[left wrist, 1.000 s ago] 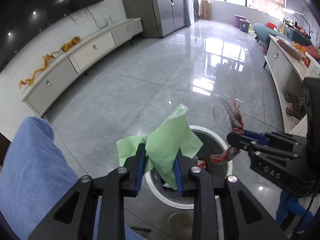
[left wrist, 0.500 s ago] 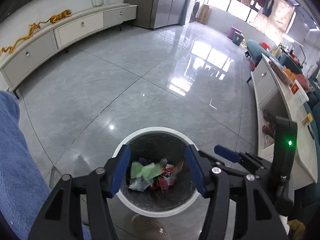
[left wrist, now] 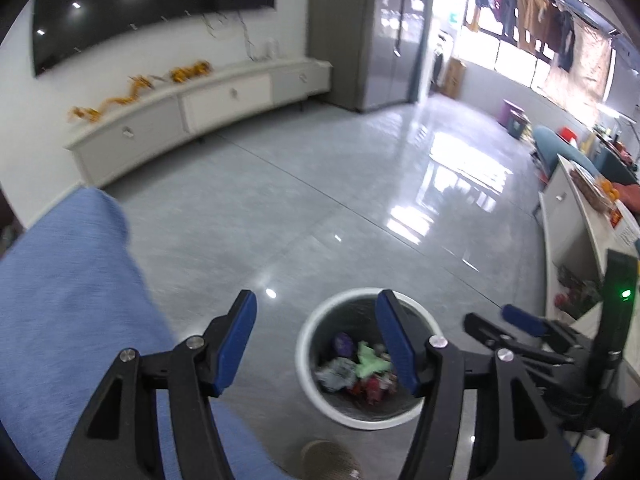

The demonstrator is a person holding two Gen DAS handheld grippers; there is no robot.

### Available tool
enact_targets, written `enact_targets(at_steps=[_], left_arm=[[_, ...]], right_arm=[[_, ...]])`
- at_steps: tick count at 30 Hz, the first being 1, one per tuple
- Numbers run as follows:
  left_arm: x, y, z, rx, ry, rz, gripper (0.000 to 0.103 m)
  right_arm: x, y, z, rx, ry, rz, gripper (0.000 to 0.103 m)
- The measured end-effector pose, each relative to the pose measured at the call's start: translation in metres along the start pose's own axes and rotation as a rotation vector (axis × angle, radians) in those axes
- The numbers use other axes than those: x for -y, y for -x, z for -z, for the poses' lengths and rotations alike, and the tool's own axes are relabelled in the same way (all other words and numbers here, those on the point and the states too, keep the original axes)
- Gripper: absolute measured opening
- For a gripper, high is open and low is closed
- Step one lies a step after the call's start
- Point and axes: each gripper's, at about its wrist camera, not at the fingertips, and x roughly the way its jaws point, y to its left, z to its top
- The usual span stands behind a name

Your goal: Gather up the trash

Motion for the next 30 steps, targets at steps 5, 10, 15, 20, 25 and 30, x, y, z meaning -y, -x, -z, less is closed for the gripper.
enact_targets(at_steps=[5, 10, 15, 20, 25, 30], left_arm=[[-0.038, 0.056, 0.018, 0.056, 0.031, -0.096, 0.060], [-0.081, 0.111, 0.046, 0.118, 0.078, -0.189, 0.060], [-0.126, 0.160, 0.071, 0.188, 0.146, -0.300, 0.060], [-0.164, 0.199, 0.098, 0.238, 0.216, -0.408, 0.061], [-0.185, 0.222, 0.121, 0.268, 0.261, -0.486, 0.069], [-0.195, 0.239, 0.133, 0.309, 0.296, -0.518, 0.072]], right_arm=[[-0.039, 0.034, -0.001, 0.067, 0.057, -0.024, 0.087], [-0.082, 0.062, 0.007, 0.132, 0.130, -0.046, 0.097], [-0.127, 0.086, 0.019, 0.189, 0.211, -0.045, 0.103], [-0.165, 0.105, 0.036, 0.244, 0.294, -0.046, 0.103], [-0.190, 0.119, 0.048, 0.281, 0.343, -0.056, 0.103], [-0.205, 0.131, 0.056, 0.313, 0.363, -0.059, 0.103]])
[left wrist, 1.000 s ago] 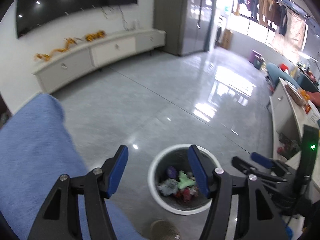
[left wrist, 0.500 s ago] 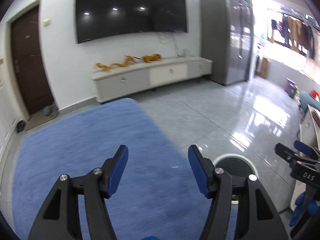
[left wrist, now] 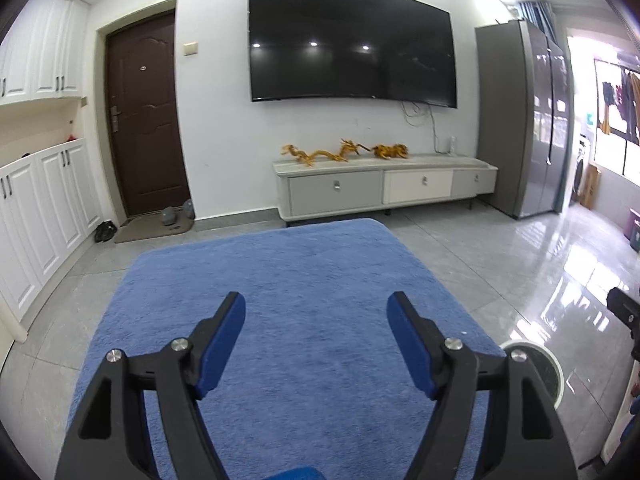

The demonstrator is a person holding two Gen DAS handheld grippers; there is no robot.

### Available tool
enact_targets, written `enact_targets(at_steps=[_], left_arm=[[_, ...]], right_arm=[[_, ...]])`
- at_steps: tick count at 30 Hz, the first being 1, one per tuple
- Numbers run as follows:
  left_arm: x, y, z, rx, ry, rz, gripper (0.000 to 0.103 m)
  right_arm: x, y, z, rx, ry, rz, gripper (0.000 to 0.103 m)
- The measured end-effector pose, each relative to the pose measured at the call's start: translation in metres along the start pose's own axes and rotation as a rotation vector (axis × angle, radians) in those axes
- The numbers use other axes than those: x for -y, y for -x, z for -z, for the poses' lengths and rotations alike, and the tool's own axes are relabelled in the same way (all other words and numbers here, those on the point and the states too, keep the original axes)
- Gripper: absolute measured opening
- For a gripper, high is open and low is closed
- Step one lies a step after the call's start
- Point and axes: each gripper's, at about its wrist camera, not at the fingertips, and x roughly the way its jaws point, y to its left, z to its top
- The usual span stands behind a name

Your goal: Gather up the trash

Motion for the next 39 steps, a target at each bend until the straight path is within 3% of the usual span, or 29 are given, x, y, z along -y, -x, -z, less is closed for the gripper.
enact_targets(at_steps=[14, 39], left_arm=[[-0.037, 0.010, 0.008, 0.003, 0.075, -0.060, 0.074], [-0.043, -0.014, 0.012, -0.033, 0.111, -0.042, 0.076]], right_arm=[[-0.015, 0.011, 0.003, 0.060, 0.023, 0.014, 0.103], [-0.024, -0.012, 0.012, 0.011, 0.032, 0.021, 0.103]])
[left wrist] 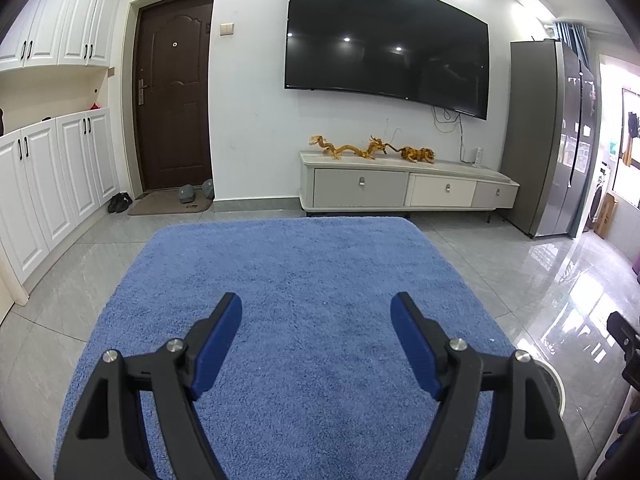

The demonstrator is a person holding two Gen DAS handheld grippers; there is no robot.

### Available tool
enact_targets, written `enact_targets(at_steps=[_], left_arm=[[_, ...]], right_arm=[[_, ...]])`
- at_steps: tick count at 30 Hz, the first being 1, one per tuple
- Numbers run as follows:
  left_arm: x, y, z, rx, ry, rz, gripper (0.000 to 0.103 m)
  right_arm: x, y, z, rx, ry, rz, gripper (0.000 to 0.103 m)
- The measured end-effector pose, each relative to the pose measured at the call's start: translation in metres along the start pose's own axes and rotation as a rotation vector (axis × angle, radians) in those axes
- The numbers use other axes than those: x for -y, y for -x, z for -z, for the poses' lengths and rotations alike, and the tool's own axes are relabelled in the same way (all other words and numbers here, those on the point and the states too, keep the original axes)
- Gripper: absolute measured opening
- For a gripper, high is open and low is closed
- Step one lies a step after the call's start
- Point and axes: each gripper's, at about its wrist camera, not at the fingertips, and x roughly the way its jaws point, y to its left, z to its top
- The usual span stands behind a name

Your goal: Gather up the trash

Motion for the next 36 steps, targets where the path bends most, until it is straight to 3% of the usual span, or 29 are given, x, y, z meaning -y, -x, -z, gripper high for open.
enact_targets(at_steps=[14, 36], left_arm=[[0.011, -0.007, 0.005, -0.022, -0.013, 0.046, 0.076], [0.076, 0.003, 0.004, -0.025, -0.123, 0.175, 0.076]], right_arm=[[0.001, -0.005, 0.001, -0.009, -0.001, 0.010, 0.103], [0.033, -0.015, 0.011, -0.049, -0.077, 0.067, 0.103]])
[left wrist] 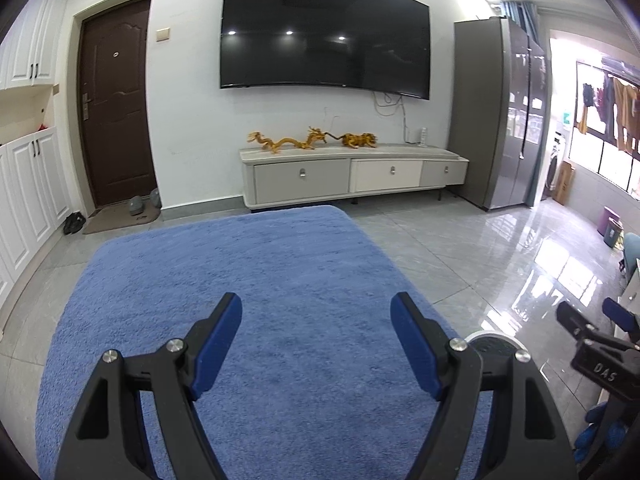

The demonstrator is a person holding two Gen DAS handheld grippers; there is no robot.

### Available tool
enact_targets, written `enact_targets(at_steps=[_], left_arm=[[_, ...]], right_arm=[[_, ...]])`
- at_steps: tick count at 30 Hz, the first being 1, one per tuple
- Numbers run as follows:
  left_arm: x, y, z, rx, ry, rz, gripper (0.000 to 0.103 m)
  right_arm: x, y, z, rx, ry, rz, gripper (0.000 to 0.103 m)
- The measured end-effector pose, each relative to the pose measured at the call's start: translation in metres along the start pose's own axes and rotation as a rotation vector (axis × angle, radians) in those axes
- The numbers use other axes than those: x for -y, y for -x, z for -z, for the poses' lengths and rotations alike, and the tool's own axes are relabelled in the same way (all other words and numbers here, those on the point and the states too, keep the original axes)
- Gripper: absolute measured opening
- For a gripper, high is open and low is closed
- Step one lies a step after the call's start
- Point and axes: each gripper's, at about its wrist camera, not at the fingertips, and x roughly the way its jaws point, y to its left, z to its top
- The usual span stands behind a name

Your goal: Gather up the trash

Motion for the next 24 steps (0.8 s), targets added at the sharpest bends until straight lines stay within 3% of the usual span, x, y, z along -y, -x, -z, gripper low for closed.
enact_targets(at_steps=[7, 24], left_arm=[[0.017, -0.011, 0.006, -0.025, -0.046, 0.039, 0.076], [0.025, -0.044, 0.003, -0.066, -0.049, 0.051, 0.076]], right_arm=[[0.001, -0.007, 0.004, -0.017, 0.007, 0.006, 0.103], [0.000, -0.030, 0.005, -0.036, 0.032, 0.030, 0.103]])
